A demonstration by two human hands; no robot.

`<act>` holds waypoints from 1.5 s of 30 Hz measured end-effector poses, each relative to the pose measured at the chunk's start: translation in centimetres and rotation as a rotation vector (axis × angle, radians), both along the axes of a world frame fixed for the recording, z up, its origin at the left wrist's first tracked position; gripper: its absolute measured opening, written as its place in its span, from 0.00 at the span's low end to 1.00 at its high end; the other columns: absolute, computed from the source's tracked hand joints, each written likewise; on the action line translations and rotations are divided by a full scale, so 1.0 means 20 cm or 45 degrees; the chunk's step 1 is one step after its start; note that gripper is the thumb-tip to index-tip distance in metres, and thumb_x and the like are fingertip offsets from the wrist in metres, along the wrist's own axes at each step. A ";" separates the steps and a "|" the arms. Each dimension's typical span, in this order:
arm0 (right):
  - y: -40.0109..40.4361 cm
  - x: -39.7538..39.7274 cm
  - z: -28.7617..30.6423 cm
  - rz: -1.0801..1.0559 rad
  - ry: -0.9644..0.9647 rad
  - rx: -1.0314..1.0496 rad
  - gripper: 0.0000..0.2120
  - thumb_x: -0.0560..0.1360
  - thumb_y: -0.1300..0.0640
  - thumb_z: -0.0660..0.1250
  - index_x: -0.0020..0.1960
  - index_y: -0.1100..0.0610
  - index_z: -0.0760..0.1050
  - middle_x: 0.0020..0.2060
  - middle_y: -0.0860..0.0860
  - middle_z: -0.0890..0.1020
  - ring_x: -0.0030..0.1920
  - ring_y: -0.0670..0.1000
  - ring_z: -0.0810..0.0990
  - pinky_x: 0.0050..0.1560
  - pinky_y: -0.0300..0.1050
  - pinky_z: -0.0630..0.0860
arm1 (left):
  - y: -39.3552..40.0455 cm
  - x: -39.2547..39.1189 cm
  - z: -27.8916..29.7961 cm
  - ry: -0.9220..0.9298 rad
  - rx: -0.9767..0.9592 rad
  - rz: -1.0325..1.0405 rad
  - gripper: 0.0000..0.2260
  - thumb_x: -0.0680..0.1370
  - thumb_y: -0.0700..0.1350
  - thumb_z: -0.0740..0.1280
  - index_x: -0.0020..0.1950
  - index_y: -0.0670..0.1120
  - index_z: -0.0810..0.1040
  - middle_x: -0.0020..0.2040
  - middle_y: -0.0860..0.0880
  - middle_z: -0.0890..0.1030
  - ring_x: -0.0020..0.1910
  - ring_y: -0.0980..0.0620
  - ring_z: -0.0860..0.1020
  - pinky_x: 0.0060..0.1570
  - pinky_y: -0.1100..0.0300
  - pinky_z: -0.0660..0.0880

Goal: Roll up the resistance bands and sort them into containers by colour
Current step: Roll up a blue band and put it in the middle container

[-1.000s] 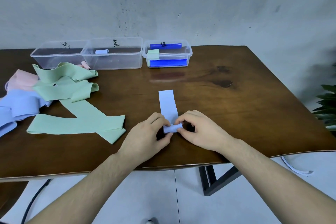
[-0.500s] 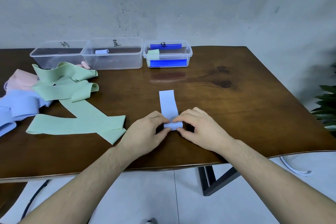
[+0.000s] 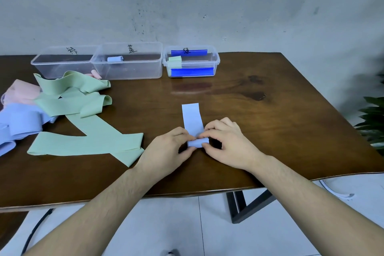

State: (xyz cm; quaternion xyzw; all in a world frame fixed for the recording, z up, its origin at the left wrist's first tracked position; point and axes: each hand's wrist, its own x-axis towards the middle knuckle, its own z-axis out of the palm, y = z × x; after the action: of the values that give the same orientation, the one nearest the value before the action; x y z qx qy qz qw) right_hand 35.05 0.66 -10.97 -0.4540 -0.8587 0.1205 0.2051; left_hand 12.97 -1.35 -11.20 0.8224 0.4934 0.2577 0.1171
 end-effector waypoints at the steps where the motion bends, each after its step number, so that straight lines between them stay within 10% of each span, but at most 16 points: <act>1: 0.00 0.00 -0.01 0.002 -0.010 0.017 0.14 0.78 0.46 0.66 0.62 0.45 0.80 0.55 0.37 0.75 0.58 0.42 0.66 0.62 0.47 0.66 | 0.00 0.00 0.00 -0.002 -0.006 0.006 0.12 0.78 0.52 0.69 0.59 0.50 0.83 0.53 0.58 0.79 0.37 0.61 0.72 0.42 0.66 0.74; 8: 0.01 0.00 -0.01 0.027 0.061 -0.013 0.15 0.78 0.49 0.69 0.64 0.44 0.78 0.55 0.37 0.79 0.54 0.43 0.71 0.62 0.48 0.70 | 0.03 0.00 0.01 0.009 -0.035 0.030 0.12 0.79 0.52 0.68 0.61 0.52 0.81 0.55 0.59 0.78 0.38 0.58 0.74 0.42 0.57 0.77; 16: 0.06 -0.02 0.01 0.009 0.095 -0.064 0.12 0.78 0.50 0.69 0.61 0.46 0.80 0.52 0.38 0.80 0.52 0.42 0.70 0.63 0.45 0.69 | 0.03 0.00 0.00 0.009 -0.044 0.046 0.12 0.78 0.52 0.70 0.60 0.51 0.81 0.57 0.57 0.78 0.39 0.72 0.72 0.37 0.77 0.64; 26: 0.07 -0.01 0.00 0.003 0.073 -0.057 0.11 0.79 0.49 0.68 0.62 0.44 0.78 0.55 0.37 0.79 0.53 0.41 0.70 0.62 0.46 0.69 | 0.07 0.01 0.01 0.064 -0.086 0.120 0.13 0.81 0.53 0.64 0.64 0.52 0.78 0.59 0.59 0.78 0.51 0.56 0.78 0.47 0.64 0.74; 45: -0.05 0.03 0.01 -0.010 0.138 -0.103 0.10 0.79 0.48 0.68 0.60 0.44 0.79 0.47 0.33 0.78 0.52 0.42 0.72 0.51 0.31 0.64 | -0.05 0.02 -0.01 -0.034 0.055 0.028 0.10 0.75 0.47 0.75 0.55 0.52 0.81 0.50 0.58 0.80 0.39 0.65 0.68 0.35 0.72 0.66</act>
State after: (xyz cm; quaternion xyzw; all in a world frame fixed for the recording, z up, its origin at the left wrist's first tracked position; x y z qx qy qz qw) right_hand 35.69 -0.42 -10.82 -0.4582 -0.8389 0.1787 0.2333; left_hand 13.41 -2.28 -11.35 0.8156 0.4953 0.2807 0.1031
